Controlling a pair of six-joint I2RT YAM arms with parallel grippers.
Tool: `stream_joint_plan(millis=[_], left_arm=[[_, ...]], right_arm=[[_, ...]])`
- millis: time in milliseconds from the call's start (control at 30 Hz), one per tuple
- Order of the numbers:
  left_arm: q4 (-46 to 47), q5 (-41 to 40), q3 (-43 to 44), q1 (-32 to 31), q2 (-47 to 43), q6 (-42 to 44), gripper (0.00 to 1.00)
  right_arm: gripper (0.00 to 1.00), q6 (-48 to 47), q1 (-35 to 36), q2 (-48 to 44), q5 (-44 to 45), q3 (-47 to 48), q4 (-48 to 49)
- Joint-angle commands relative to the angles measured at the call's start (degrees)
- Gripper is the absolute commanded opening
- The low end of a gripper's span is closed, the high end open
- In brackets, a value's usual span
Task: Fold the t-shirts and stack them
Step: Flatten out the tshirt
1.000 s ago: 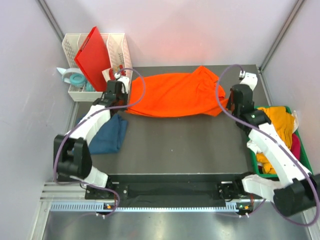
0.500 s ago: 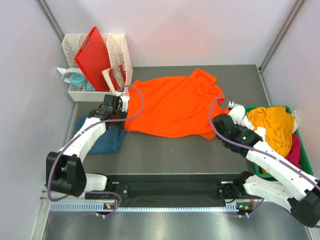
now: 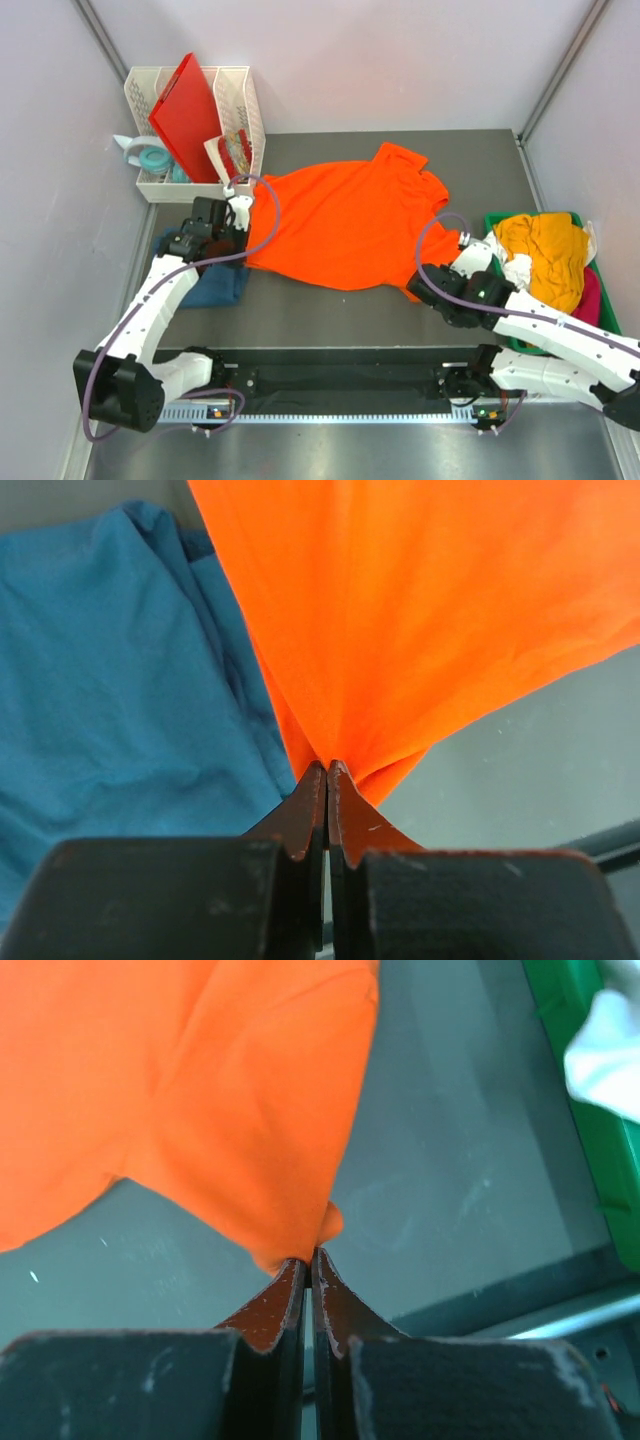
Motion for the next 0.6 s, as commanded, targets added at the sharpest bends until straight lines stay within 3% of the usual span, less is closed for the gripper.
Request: stream_joint_plan(millis=[0, 233, 400, 567], left_arm=[[-4.01, 2.7, 2.62, 0.14, -0.68, 1.26, 0.0], [-7.26, 4.8, 5.0, 0.14, -1.12, 1.52, 0.0], [-8.14, 4.11, 6.49, 0.14, -1.82, -0.14, 0.0], [-4.9, 1.47, 11.93, 0.23, -3.76, -2.08, 0.0]], right_arm=[[0.0, 10.48, 4.12, 1.64, 2.3, 4.66, -9.38], [0.0, 17.08, 7.11, 0.34, 2.65, 6.69, -15.1], [0.0, 16.75, 7.55, -2.92, 5.46, 7.82, -16.07], [0.0, 7.27, 7.29, -1.26, 21.06, 22.22, -17.83]])
